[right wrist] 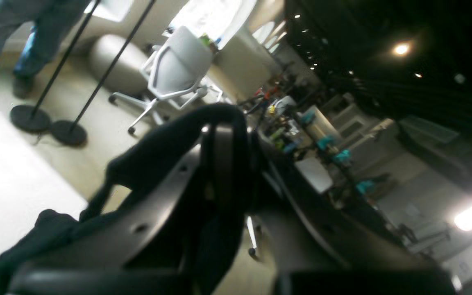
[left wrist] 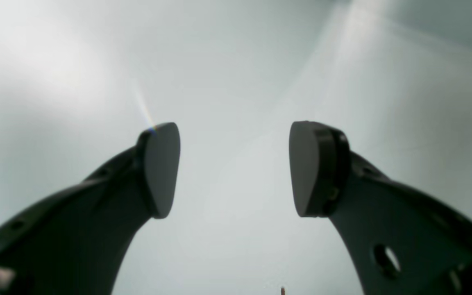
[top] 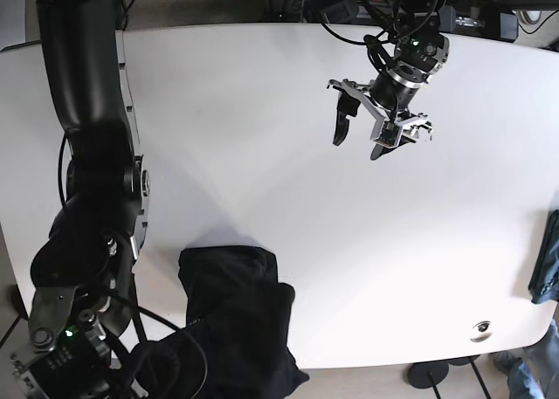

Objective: Fold the T-shirt properly
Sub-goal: 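Lift the black shirt high with the right gripper, then grasp the hanging black shirt with the left gripper below the right gripper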

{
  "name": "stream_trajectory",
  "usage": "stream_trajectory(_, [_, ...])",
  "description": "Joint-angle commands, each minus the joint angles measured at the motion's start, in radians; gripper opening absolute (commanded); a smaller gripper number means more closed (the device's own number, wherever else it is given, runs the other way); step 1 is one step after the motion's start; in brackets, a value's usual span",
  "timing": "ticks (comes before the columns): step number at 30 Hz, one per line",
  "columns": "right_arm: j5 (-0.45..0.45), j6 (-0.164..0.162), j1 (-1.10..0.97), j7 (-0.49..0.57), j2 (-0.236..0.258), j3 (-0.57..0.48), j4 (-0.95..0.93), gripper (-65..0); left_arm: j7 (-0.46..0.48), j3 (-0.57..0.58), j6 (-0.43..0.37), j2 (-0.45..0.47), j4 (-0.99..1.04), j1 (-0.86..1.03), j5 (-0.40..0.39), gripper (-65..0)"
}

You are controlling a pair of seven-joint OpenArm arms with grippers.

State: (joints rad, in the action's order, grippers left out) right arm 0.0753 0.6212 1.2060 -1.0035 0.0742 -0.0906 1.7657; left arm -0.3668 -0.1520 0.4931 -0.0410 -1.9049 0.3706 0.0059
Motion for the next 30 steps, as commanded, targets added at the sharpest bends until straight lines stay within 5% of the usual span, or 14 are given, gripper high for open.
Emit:
stream_trajectory(1, [-0.002,-0.01,0.064,0.018,0.002,0.019,0.007,-63.4,0.028,0.001,0.0,0.002,-0.041,-0.005,-0.011,-27.1])
stream_trajectory(8, [-0.002,-0.008,0.05,0.019,0.005,0.025,0.009,-63.3,0.111,-0.002,-0.003,0.006,-0.031,-0.054,-0.007,-27.1])
stream_trajectory(18, [-0.002,-0.008,-0.007,0.025,0.005,0.025,0.015,-63.3,0.302,0.005,0.002,0.008,0.52,-0.49,-0.005,-27.1])
stream_trajectory(22, [-0.002,-0.007,-0.012,0.027,0.017,0.025,0.015,-63.3,0.318,0.157,0.0,0.046,0.723,-0.629,-0.007,-26.9])
stream_trajectory(26, [-0.002,-0.007,-0.008,0.027,0.019,0.025,0.009,-63.3,0.457,0.283,-0.007,0.043,0.961,-0.735,-0.007,-26.7])
stream_trajectory(30, [-0.002,-0.007,0.005,0.027,0.019,0.025,0.009,-63.3,0.654,0.452,-0.152,0.016,1.244,-0.852,-0.008,-26.5])
